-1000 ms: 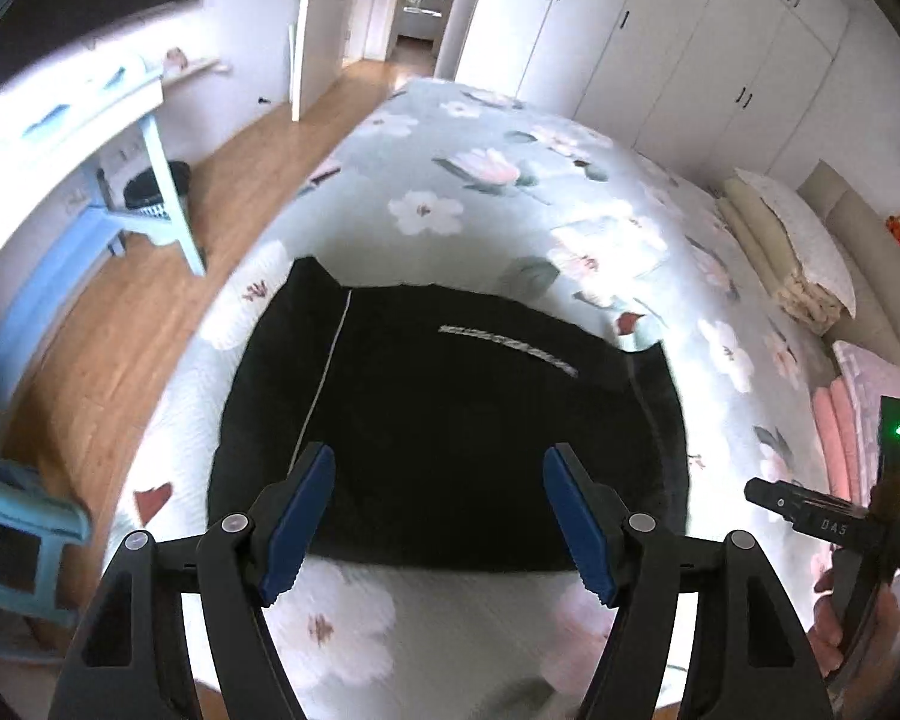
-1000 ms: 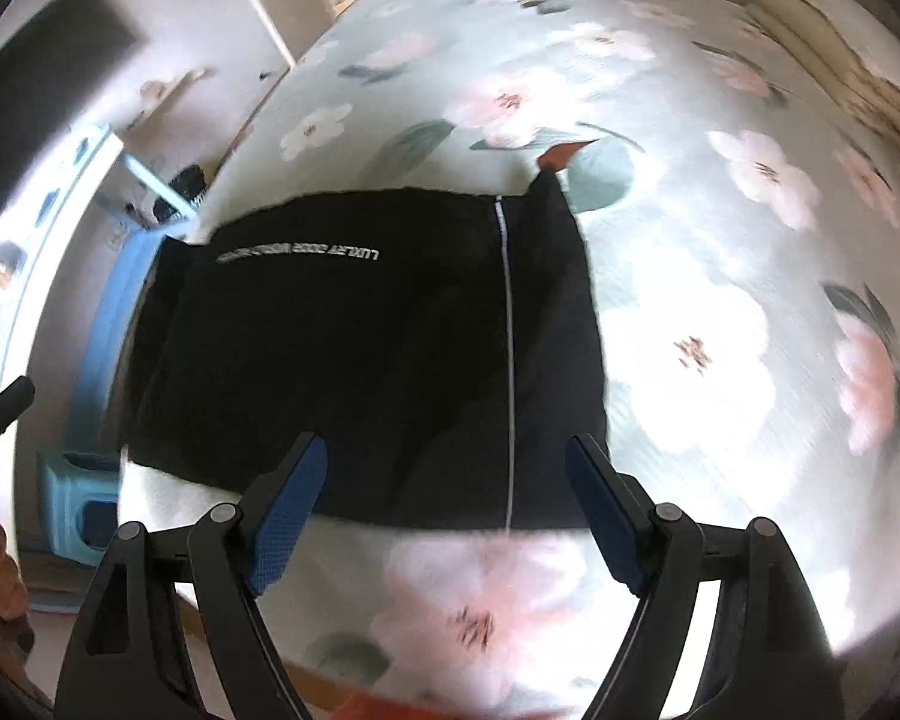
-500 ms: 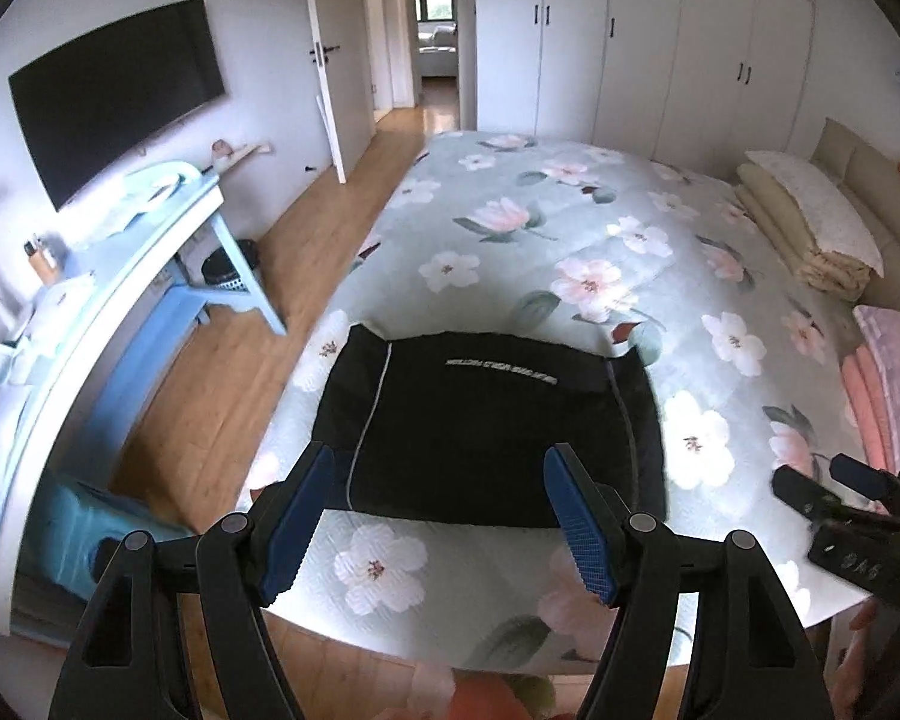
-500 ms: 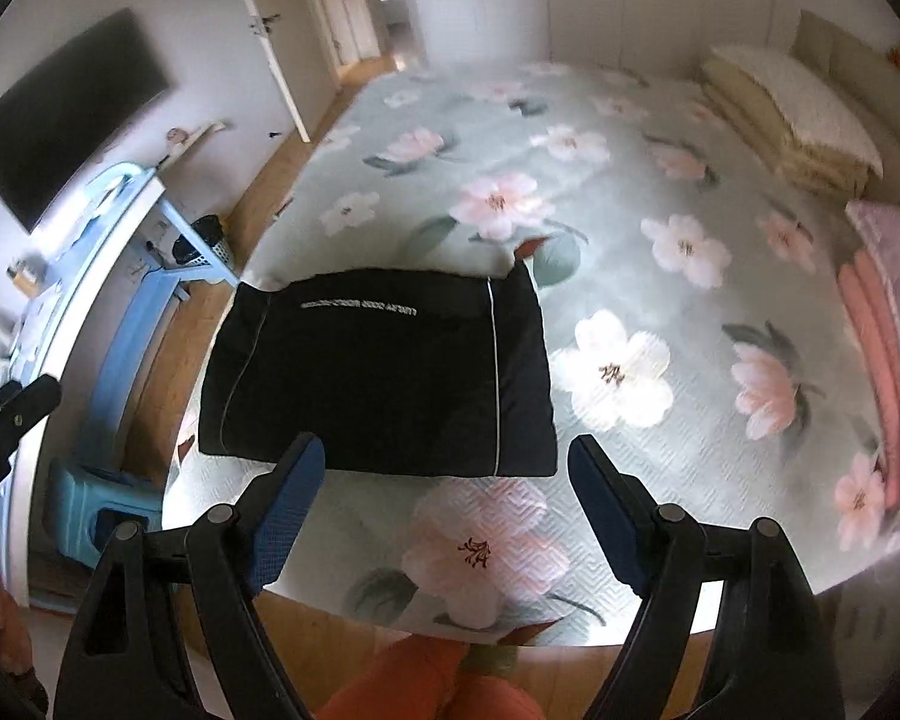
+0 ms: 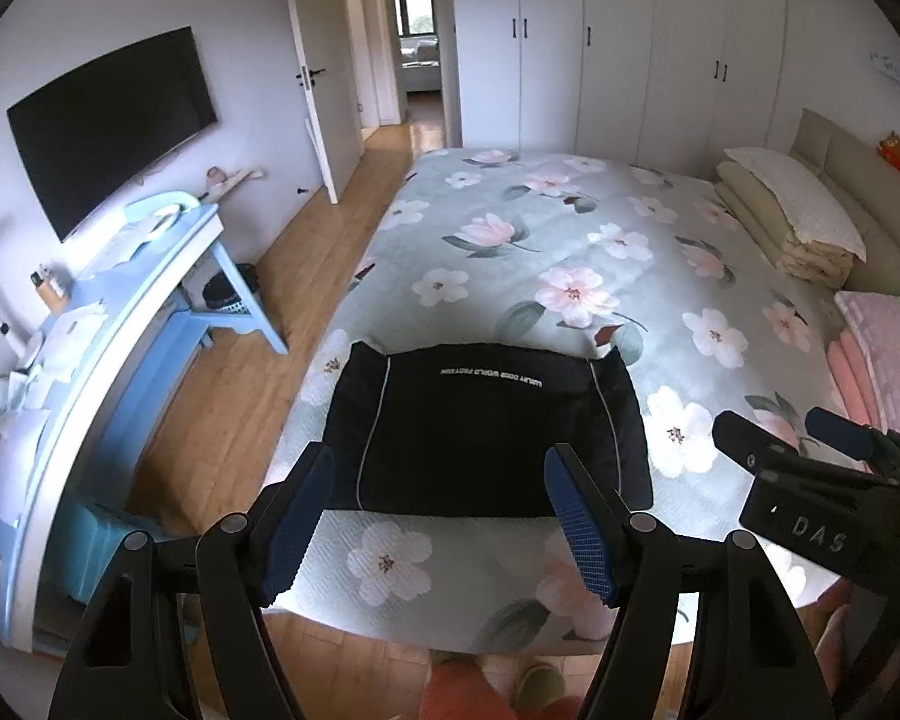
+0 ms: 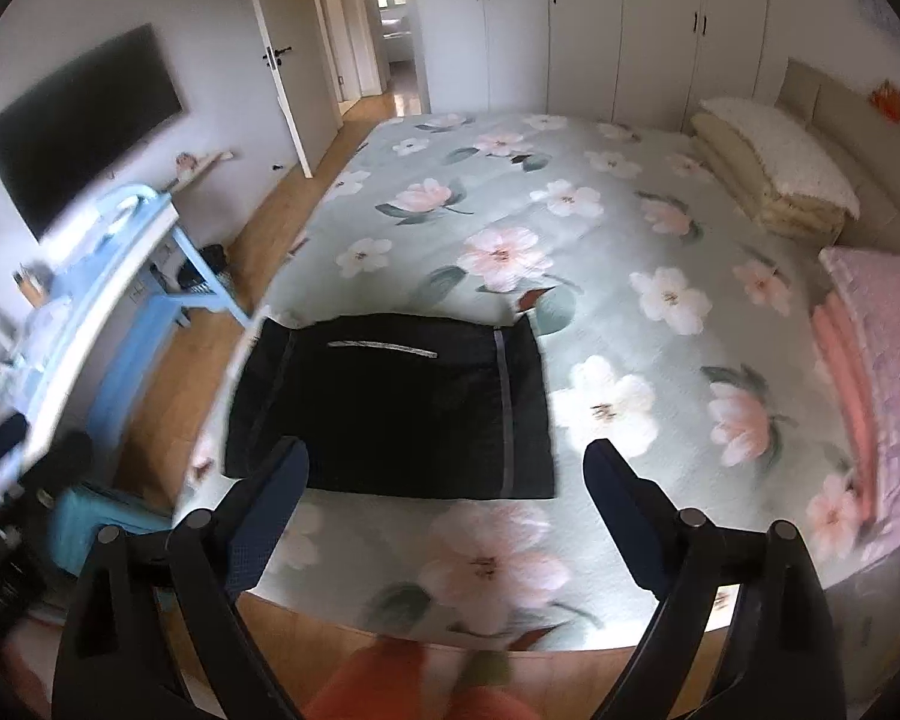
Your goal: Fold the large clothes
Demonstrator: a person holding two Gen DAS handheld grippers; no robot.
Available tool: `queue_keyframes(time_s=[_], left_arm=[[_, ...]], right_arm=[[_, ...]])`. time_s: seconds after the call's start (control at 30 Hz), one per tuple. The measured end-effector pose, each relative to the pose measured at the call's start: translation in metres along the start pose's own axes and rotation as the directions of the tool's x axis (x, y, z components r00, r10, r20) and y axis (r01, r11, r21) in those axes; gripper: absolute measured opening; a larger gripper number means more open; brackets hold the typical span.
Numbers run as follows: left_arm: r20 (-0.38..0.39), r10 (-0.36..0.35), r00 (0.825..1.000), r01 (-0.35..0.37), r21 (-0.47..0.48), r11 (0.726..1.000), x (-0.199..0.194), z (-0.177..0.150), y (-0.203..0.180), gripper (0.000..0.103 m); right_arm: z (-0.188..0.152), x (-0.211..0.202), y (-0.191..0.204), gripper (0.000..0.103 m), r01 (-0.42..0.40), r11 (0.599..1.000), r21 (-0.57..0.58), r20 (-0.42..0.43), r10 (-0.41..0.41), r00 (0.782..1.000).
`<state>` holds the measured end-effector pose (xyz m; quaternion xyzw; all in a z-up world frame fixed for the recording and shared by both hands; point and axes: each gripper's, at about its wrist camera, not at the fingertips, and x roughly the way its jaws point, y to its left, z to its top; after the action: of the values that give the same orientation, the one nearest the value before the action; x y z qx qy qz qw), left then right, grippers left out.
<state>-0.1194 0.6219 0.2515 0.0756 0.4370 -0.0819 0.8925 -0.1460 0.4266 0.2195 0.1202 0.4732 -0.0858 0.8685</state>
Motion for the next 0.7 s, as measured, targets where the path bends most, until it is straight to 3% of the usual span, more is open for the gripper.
queue_keyframes(time_s=[0.4,0.7], left_arm=[[-0.061,-0.031,0.998,0.03,-0.031,0.999,0.055,0.041,0.065,0.074],[-0.123,-0.068,0.99,0.071,0.019,0.997,0.093,0.054,0.07,0.074]], right_arm=[[0.034,0.034,0.057,0.094,0.064,0.998,0.004,-0.025,-0.064,0.998],[0.042,0.059,0.072,0.094,0.099,0.995,0.029,-0.053,-0.098,0.994]])
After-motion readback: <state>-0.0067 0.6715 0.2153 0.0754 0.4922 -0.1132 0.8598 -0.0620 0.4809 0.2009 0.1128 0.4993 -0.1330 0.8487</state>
